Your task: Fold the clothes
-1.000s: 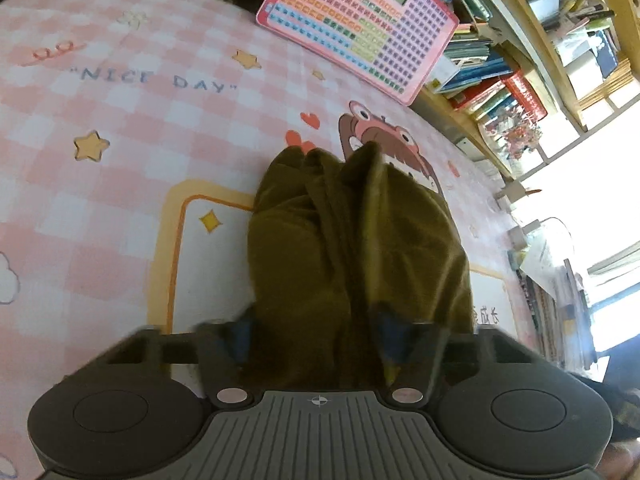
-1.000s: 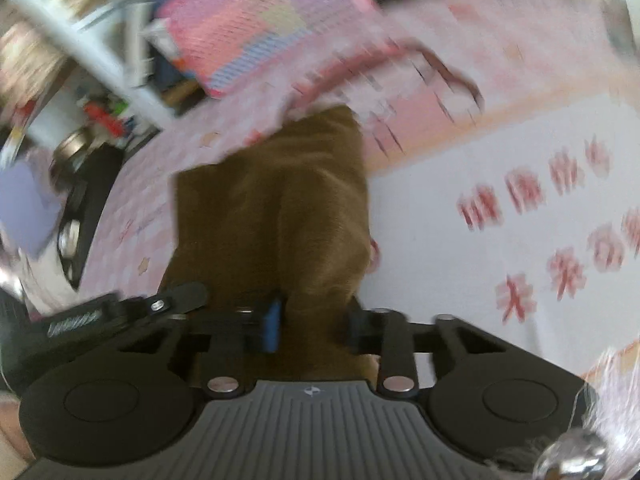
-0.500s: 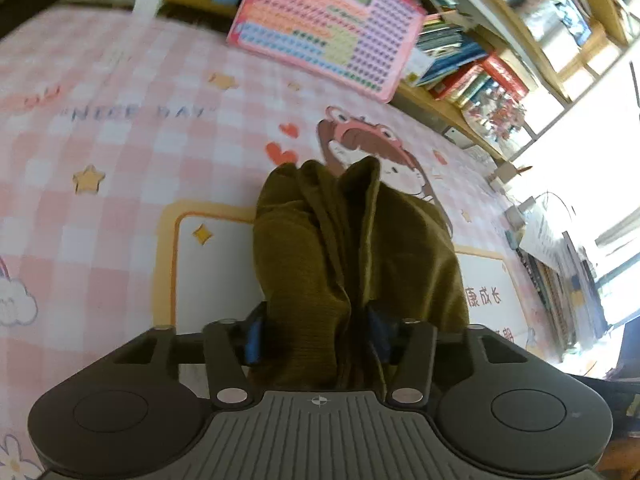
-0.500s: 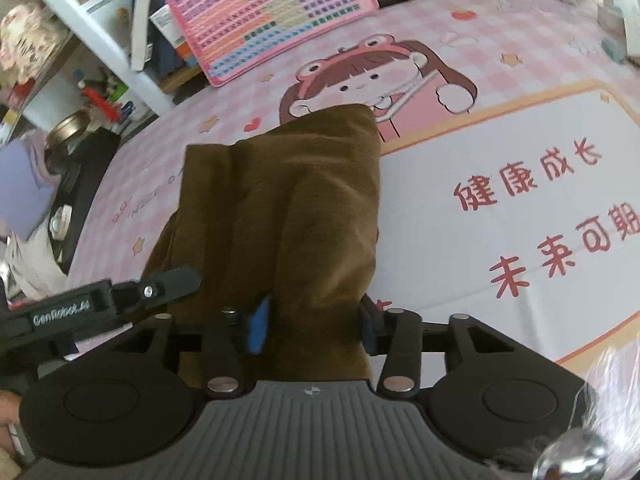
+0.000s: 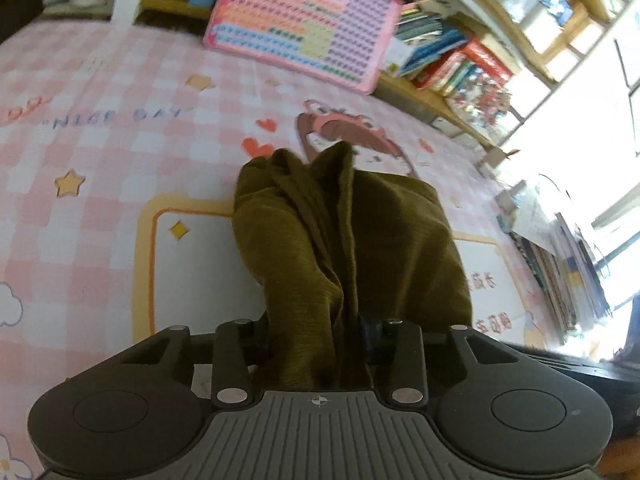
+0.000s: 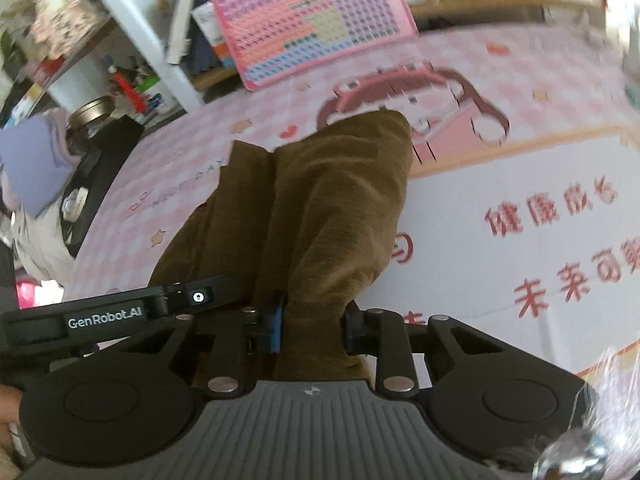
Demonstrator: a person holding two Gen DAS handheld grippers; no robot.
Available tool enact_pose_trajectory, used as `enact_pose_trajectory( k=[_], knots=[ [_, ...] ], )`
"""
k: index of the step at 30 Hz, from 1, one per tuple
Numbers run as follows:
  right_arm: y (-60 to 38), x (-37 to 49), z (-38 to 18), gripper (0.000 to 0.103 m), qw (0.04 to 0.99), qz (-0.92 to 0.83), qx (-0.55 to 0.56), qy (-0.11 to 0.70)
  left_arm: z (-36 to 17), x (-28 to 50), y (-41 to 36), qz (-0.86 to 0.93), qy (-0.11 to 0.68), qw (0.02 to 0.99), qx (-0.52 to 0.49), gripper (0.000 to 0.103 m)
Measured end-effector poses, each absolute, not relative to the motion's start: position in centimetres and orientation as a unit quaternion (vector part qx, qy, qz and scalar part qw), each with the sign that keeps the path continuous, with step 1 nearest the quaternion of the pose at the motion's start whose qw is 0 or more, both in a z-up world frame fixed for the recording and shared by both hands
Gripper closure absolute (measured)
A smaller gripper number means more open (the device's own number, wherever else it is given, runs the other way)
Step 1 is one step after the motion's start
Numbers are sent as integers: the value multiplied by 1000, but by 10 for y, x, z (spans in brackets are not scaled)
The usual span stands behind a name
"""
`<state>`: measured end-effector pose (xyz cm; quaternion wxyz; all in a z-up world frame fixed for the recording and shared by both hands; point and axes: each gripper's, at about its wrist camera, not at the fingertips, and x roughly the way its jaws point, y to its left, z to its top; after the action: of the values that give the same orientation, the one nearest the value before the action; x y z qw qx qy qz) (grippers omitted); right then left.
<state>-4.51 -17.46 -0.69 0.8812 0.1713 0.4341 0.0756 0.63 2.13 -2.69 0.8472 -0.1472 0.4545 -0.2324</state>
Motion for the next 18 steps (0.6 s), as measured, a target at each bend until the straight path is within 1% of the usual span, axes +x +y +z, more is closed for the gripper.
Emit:
enact_pose_trajectory(
  k=[7, 18],
  knots=[
    [-171, -60, 11, 78, 895, 87, 158, 408, -9, -7, 26, -240, 429, 859, -142, 67],
    [-186, -68, 14, 78, 890, 84, 164, 416, -6, -15, 8, -233, 435, 860, -133, 67]
  ],
)
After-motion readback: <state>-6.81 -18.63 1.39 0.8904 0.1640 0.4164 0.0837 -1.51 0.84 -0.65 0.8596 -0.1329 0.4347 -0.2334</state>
